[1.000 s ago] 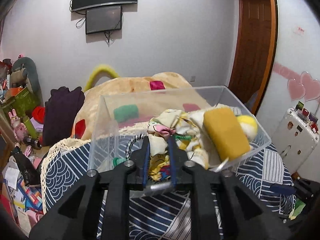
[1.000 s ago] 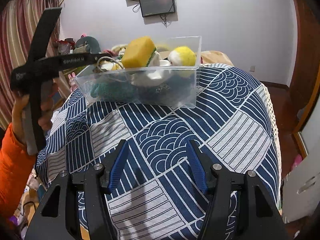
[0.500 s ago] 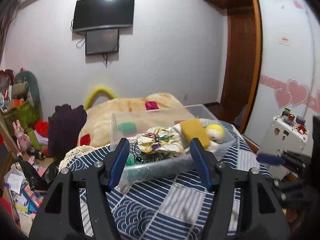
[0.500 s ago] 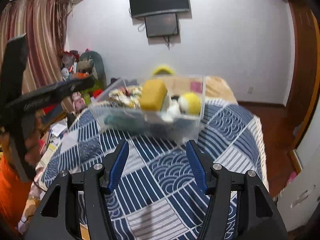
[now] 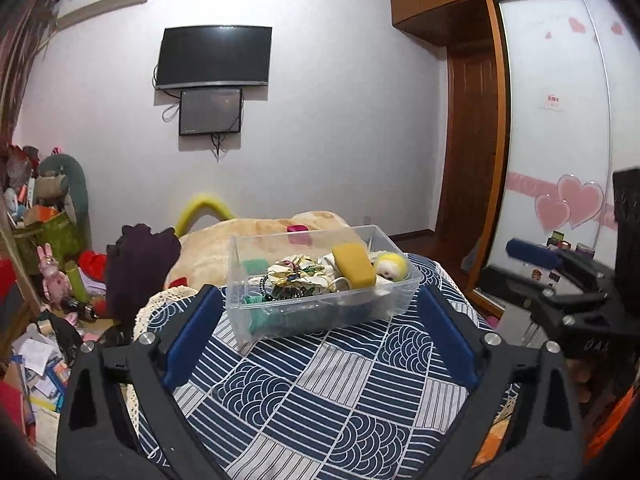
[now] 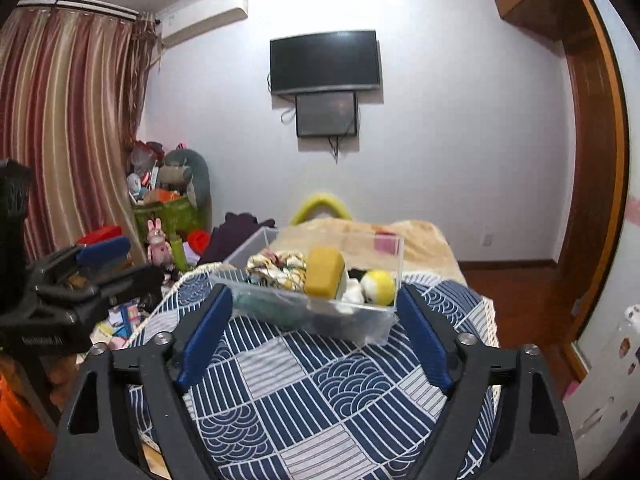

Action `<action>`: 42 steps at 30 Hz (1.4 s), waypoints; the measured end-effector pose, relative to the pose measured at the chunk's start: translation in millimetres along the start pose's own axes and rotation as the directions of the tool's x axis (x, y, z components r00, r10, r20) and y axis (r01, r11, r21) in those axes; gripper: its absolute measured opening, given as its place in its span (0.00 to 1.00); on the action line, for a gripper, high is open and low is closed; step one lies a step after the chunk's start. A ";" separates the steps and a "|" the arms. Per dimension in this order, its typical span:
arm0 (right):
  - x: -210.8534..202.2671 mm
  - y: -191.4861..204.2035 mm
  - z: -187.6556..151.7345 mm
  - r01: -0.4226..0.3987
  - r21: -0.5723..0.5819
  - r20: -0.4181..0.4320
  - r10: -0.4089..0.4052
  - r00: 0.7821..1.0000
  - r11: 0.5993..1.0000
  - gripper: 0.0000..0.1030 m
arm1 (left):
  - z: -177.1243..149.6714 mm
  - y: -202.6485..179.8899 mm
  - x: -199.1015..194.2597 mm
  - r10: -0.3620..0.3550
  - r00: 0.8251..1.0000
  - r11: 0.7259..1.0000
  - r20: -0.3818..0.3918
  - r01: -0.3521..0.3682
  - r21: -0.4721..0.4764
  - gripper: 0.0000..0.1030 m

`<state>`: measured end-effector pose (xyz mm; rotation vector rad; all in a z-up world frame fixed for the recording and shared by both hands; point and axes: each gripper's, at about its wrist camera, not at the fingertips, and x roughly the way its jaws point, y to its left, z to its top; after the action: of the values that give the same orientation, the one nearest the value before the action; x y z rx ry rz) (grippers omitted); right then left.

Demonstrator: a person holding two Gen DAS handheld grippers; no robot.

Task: Organize soft objects

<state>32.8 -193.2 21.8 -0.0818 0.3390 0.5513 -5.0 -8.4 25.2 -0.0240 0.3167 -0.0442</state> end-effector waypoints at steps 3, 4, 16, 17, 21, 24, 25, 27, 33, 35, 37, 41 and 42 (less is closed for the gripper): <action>-10.0 4.7 2.9 0.009 -0.010 0.039 -0.009 0.999 1.000 0.83 | -3.4 -4.6 -8.0 -0.001 1.000 1.000 0.014 0.001 0.015 0.96; -11.6 5.8 3.3 0.010 -0.012 0.045 -0.010 0.999 1.000 0.83 | -3.9 -5.8 -9.7 -0.006 1.000 1.000 0.016 0.006 0.016 0.96; -19.0 11.2 4.4 -0.003 -0.013 0.071 0.004 0.997 1.000 0.84 | -5.6 -3.8 -13.4 -0.006 1.000 1.000 0.027 0.007 -0.014 0.98; -19.5 11.6 3.5 -0.003 -0.014 0.070 0.004 0.998 1.000 0.84 | -6.0 -3.6 -13.2 -0.003 1.000 1.000 0.028 0.004 -0.015 0.98; -19.1 12.0 2.5 -0.005 -0.014 0.069 0.006 0.998 1.000 0.84 | -7.4 -4.6 -12.1 -0.001 1.000 1.000 0.028 0.001 -0.009 0.98; -19.1 12.5 2.6 -0.005 -0.014 0.067 0.006 0.998 1.000 0.84 | -7.9 -4.9 -12.6 0.002 1.000 1.000 0.030 -0.002 -0.007 0.98; -19.2 12.7 2.9 -0.005 -0.014 0.067 0.006 0.998 1.000 0.84 | -7.6 -5.2 -12.5 0.003 1.000 1.000 0.029 -0.003 -0.007 0.98; -19.0 12.6 2.7 -0.006 -0.014 0.066 0.007 0.998 1.000 0.84 | -8.1 -5.5 -12.8 0.004 1.000 1.000 0.030 -0.004 -0.008 0.99; -19.2 13.6 2.6 -0.007 -0.015 0.067 0.008 0.998 1.000 0.84 | -7.8 -5.9 -12.8 0.002 1.000 1.000 0.028 -0.002 -0.011 0.99; -19.1 13.9 3.0 -0.008 -0.015 0.066 0.009 0.998 1.000 0.84 | -7.8 -5.6 -13.0 0.000 1.000 1.000 0.028 0.000 -0.011 0.99; -19.7 14.8 2.7 -0.008 -0.015 0.066 0.009 0.998 1.000 0.84 | -7.7 -6.3 -13.5 0.004 1.000 1.000 0.030 -0.003 -0.008 0.99; -19.6 14.6 2.7 -0.008 -0.015 0.067 0.009 0.998 1.000 0.84 | -8.1 -7.1 -14.0 -0.004 0.999 1.000 0.032 0.004 -0.010 0.99; -19.5 15.0 3.2 -0.009 -0.014 0.066 0.010 0.998 1.000 0.84 | -8.0 -6.9 -14.3 -0.004 0.999 1.000 0.033 0.004 -0.010 0.99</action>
<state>10.3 -189.6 31.6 -0.0752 0.2708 0.5644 -21.4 -14.8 22.3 -0.0357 0.2838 -0.0464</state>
